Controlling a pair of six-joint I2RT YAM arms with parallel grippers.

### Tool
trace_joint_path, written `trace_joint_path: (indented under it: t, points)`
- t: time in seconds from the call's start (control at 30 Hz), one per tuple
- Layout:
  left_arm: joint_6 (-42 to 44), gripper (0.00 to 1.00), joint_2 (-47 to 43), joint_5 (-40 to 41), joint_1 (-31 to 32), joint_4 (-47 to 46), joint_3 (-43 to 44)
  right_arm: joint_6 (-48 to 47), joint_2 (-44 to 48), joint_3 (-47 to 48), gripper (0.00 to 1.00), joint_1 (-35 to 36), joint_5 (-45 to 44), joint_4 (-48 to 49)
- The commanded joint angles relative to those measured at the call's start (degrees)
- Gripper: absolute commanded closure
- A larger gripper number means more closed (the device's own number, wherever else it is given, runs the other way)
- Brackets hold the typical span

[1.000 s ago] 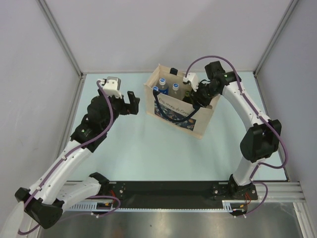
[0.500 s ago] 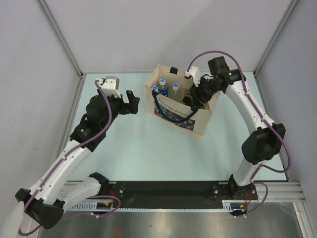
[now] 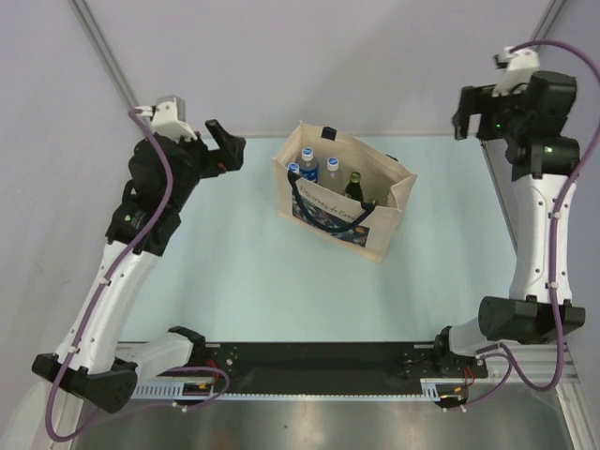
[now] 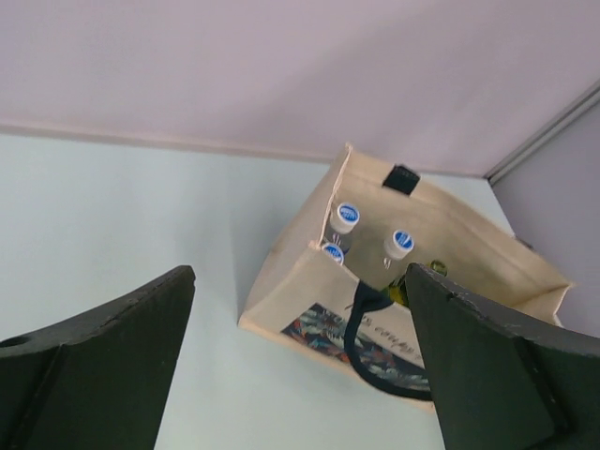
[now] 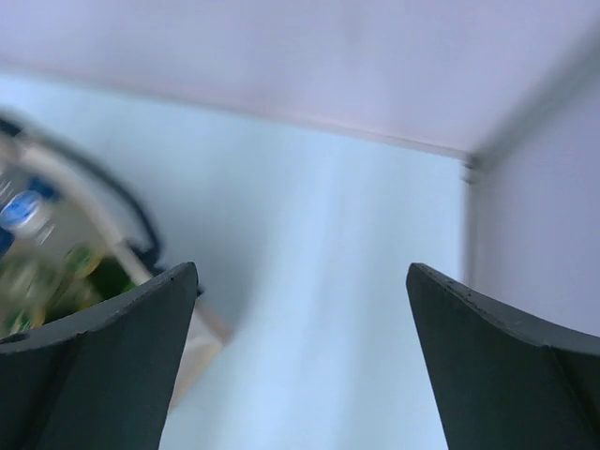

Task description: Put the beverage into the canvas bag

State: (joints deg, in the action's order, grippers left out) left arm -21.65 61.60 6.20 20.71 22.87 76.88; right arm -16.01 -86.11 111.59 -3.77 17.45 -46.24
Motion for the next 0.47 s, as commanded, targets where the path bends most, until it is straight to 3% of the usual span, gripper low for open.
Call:
trace_joint_path:
  t: [0.0,0.23,0.43]
  points:
    - [1.25,0.00,0.01,3.90,-0.49,4.28,7.32,15.74,4.27,-5.49,0.00,-4.66,-23.11,8.79]
    - [6.61,0.00,-2.45,6.46,-0.85,4.99,7.32,17.77,9.64,-12.44,0.00,-9.59,-28.87,13.10]
    - [8.46,0.00,-3.51,6.55,-0.93,5.16,6.35,13.12,12.36,-15.96,0.00,-9.68,-26.95,16.70]
